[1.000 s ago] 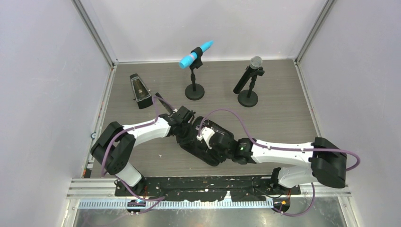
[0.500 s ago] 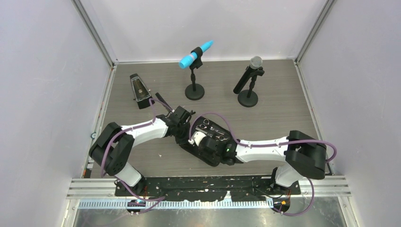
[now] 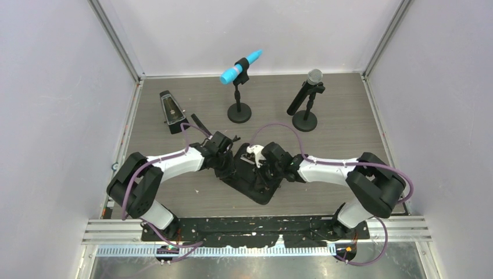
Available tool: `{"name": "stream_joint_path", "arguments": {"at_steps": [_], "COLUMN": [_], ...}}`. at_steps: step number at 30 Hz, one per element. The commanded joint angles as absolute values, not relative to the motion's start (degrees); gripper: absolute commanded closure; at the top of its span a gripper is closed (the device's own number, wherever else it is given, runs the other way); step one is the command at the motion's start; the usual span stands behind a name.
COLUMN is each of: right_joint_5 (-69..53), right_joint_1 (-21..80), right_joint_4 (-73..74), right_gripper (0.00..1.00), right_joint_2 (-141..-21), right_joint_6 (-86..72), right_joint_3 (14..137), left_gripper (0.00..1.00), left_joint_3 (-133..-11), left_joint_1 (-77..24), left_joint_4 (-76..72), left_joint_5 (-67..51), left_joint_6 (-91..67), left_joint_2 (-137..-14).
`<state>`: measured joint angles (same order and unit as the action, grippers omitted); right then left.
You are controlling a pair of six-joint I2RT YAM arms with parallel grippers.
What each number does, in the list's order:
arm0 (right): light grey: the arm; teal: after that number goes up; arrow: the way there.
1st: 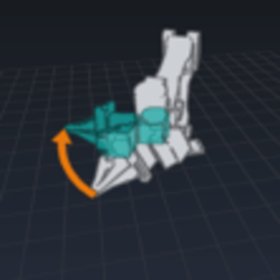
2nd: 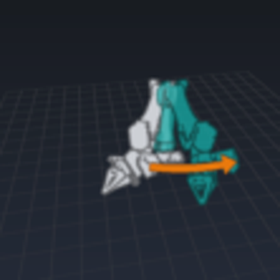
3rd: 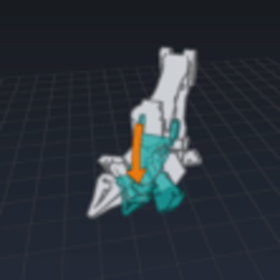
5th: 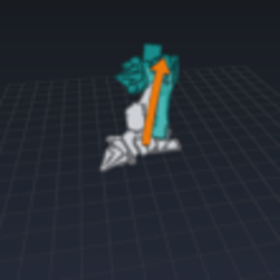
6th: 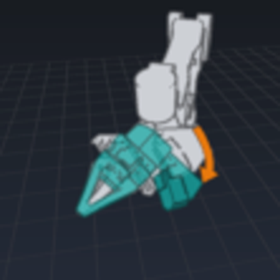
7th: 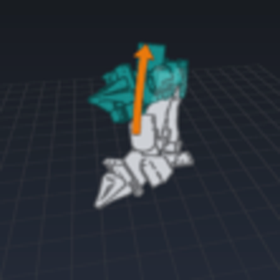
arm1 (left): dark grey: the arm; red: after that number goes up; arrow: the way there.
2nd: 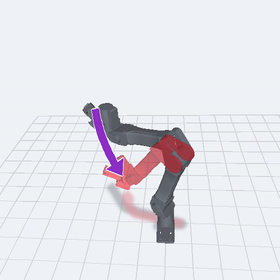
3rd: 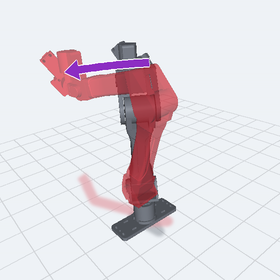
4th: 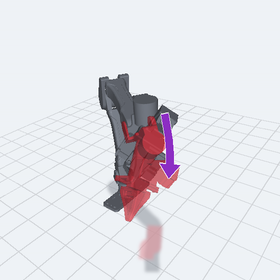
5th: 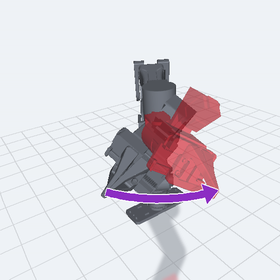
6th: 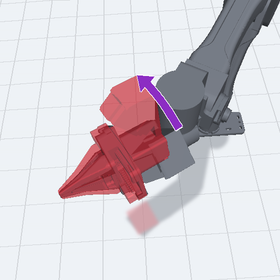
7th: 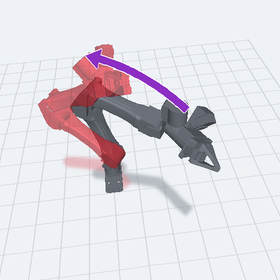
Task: Sort the hair-cutting tools
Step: Place the haircut tool in the hairdressing tool bag.
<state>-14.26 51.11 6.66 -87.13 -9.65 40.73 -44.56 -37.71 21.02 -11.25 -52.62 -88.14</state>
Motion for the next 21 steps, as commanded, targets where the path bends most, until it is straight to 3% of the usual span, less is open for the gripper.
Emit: {"name": "stream_joint_path", "arguments": {"at_steps": [1,6,14,21], "right_joint_5": [-27.2,-31.6,-33.5,-26.1], "right_joint_1": [45.3,39.9,34.7,34.6], "right_joint_4": [-2.8,-3.3,-2.9,5.6], "right_gripper": [0.95,0.9,0.62,0.6], "right_joint_2": [-90.7,-92.8,-94.5,-88.6], "right_joint_6": [-15.3,-18.0,-22.4,-19.8], "right_joint_3": [38.9,37.5,34.8,35.0], "left_gripper": [0.74,0.74,0.74,0.74], "left_joint_3": [-42.1,-41.8,-41.1,-41.0], "left_joint_1": [-37.9,-37.6,-37.2,-37.1], "left_joint_4": [22.6,22.4,22.2,22.3], "left_joint_5": [-10.3,-10.5,-10.5,-10.4], "left_joint_6": [-52.6,-52.5,-52.6,-52.6], "left_joint_2": [-88.6,-88.5,-88.1,-87.8]}}
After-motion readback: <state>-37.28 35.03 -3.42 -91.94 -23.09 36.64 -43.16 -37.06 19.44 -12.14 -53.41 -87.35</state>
